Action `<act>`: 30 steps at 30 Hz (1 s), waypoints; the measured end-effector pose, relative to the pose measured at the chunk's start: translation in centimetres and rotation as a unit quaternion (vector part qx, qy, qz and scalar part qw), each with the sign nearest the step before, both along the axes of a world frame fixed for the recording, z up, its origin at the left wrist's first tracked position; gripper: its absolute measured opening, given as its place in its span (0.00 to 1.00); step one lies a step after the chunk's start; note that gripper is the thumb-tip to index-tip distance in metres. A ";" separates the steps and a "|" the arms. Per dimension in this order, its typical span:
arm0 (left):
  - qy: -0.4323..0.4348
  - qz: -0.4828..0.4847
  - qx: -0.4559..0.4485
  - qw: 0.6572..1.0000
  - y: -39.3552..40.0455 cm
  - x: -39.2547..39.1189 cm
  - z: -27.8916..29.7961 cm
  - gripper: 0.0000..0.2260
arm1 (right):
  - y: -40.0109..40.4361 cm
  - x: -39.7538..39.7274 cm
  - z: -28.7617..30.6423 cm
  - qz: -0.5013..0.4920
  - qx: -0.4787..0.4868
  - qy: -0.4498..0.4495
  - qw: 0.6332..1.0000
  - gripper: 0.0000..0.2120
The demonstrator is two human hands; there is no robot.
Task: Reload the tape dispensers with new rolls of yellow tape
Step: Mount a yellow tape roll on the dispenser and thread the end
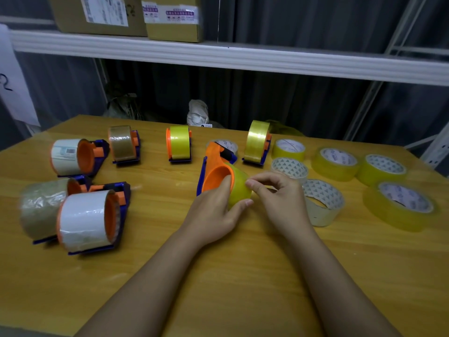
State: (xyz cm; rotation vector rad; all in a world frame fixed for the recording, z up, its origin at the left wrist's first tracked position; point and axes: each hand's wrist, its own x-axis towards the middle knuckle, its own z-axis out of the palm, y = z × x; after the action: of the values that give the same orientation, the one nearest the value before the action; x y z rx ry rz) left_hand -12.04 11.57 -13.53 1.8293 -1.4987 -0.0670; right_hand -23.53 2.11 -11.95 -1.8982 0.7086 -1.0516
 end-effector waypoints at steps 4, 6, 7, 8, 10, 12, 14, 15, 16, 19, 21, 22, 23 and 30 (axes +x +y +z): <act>-0.006 -0.005 -0.002 1.000 -0.1 0.1 -0.2 0.14 | 0.3 0.4 -0.4 -0.016 -0.057 0.035 0.998 0.06; -0.013 -0.007 -0.001 1.000 -0.1 0.1 -0.2 0.13 | 0.3 0.4 -0.5 -0.018 -0.079 0.045 0.996 0.07; -0.014 -0.008 -0.001 1.000 -0.1 0.0 -0.2 0.13 | 0.3 0.4 -0.5 -0.019 -0.088 0.047 0.995 0.08; -0.012 -0.010 -0.001 1.000 -0.2 0.0 -0.2 0.13 | 0.2 0.3 -0.5 -0.019 -0.094 0.047 0.994 0.08; -0.007 -0.015 -0.001 1.000 -0.3 0.0 -0.2 0.14 | -0.1 0.2 -0.4 -0.020 -0.100 0.044 0.994 0.07; -0.014 -0.028 0.002 0.999 -0.3 0.0 -0.2 0.17 | -0.4 -0.1 -0.3 -0.026 -0.093 0.033 0.995 0.08; -0.020 -0.042 0.008 0.999 -0.2 -0.1 -0.3 0.19 | -0.6 -0.3 -0.3 -0.031 -0.084 0.023 0.996 0.09; -0.013 -0.046 0.010 0.999 -0.2 0.0 -0.3 0.19 | -0.7 -0.3 -0.4 -0.031 -0.086 0.022 0.996 0.10; 0.000 -0.049 0.012 0.999 -0.1 0.0 -0.3 0.20 | -0.6 -0.4 -0.4 -0.027 -0.086 0.024 0.996 0.10; 0.047 -0.055 0.014 0.997 0.0 0.0 -0.3 0.20 | -0.7 -0.5 -0.1 0.023 -0.035 -0.007 0.999 0.10; 0.063 -0.049 0.017 0.997 0.0 0.0 -0.2 0.19 | -0.8 -0.6 0.3 0.052 0.024 -0.047 0.997 0.09; 0.068 -0.047 0.017 0.996 0.0 0.0 -0.2 0.18 | -0.9 -0.7 0.4 0.058 0.041 -0.050 0.996 0.09; 0.073 -0.046 0.014 0.996 0.0 0.0 -0.2 0.18 | -0.9 -0.7 0.4 0.061 0.042 -0.039 0.996 0.08; 0.082 -0.059 0.013 0.995 -0.1 0.2 -0.2 0.19 | -0.8 -0.6 0.6 0.044 0.054 -0.043 0.997 0.06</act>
State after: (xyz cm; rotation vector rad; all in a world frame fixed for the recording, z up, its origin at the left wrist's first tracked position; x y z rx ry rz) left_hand -11.87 11.44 -13.73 1.7097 -1.4948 -0.2886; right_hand -24.08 1.28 -11.40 -1.7648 0.6137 -1.0133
